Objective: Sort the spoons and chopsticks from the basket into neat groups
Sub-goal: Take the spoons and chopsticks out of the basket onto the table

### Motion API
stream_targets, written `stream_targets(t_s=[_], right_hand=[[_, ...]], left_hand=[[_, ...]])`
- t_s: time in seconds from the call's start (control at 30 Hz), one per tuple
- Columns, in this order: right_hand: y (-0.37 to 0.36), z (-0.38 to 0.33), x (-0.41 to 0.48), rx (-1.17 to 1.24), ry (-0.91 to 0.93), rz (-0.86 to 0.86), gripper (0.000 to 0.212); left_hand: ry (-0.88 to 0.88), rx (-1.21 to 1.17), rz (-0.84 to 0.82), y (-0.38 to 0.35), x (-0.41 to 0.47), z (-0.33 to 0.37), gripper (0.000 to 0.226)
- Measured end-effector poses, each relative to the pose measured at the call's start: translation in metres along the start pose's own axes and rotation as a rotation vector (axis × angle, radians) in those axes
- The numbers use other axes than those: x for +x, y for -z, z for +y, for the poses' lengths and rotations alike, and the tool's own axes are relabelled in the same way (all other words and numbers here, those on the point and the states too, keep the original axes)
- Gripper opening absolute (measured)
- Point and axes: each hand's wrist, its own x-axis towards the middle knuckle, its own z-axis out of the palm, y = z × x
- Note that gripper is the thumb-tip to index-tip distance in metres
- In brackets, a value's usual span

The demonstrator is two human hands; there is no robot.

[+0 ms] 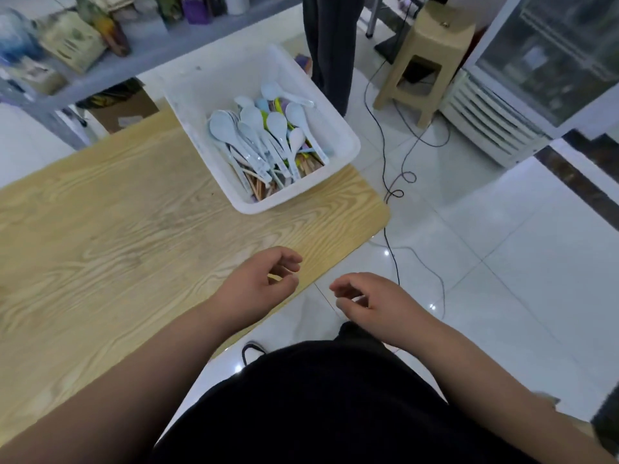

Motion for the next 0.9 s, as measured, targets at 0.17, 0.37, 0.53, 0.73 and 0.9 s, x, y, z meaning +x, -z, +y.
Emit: stream_targets(t_s=[0.17, 0.37, 0.53, 0.73, 0.9], right_hand=[[0.075, 0.014, 0.066, -0.047, 0.14, -0.146, 0.02], [0.141, 0.006, 0.14, -0.08, 0.251, -0.303, 0.015], [0.159, -0.01, 0.18, -0.145, 0.304, -0.367, 0.013], [0.148, -0.025, 0.211, -0.183, 0.277, -0.366, 0.017], [0.142, -0.032, 0.235, -0.197, 0.245, -0.298, 0.015]], left_hand=[[0.082, -0.033, 0.214, -0.022, 0.039, 0.028, 0.031], [0.18, -0.178, 0.428, -0.06, 0.06, 0.051, 0.029], [0.247, -0.255, 0.517, -0.071, 0.058, 0.05, 0.03], [0.277, -0.301, 0.538, -0.044, 0.067, 0.038, 0.027], [0.226, -0.275, 0.534, 0.005, 0.107, 0.031, 0.026]])
